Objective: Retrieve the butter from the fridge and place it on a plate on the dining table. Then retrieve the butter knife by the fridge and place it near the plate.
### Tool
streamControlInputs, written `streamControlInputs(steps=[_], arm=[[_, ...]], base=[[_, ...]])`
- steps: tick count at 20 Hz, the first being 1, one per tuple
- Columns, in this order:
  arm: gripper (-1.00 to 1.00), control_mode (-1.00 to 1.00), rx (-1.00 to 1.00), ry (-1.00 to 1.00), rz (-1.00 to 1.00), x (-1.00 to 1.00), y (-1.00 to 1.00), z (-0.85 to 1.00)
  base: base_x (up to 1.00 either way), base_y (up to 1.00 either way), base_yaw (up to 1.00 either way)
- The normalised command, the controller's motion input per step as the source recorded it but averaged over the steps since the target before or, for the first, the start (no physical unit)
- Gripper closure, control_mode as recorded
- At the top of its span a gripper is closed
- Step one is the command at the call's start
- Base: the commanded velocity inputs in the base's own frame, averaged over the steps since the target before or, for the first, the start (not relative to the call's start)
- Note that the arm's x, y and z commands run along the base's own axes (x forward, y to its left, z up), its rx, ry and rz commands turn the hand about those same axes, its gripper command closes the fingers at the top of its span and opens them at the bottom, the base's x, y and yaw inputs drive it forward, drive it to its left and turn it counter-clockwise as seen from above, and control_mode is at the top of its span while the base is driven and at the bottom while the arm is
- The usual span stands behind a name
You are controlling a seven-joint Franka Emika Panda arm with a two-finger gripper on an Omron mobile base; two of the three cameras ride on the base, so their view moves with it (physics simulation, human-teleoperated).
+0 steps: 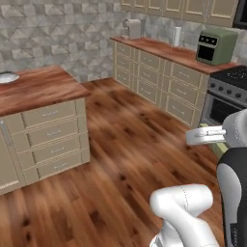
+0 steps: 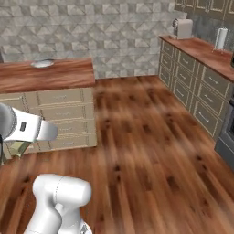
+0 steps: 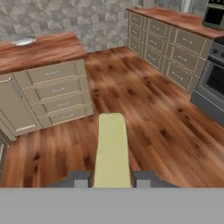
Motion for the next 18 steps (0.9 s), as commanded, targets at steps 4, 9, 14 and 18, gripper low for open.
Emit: streamControlInputs(steps=[4, 9, 14, 18], arm=[[1.00, 1.00, 0.00, 0.00, 0.00, 0.00, 0.00, 0.00], [1.00, 1.00, 0.00, 0.00, 0.00, 0.00, 0.00, 0.00], [1.00, 1.00, 0.00, 0.00, 0.00, 0.00, 0.00, 0.00], [1.00, 1.00, 0.00, 0.00, 0.00, 0.00, 0.00, 0.00]], base=[[1.00, -0.07, -0.05], [1.00, -0.41, -0.03], [1.00, -0.55, -0.02], [1.00, -0.55, 0.00]])
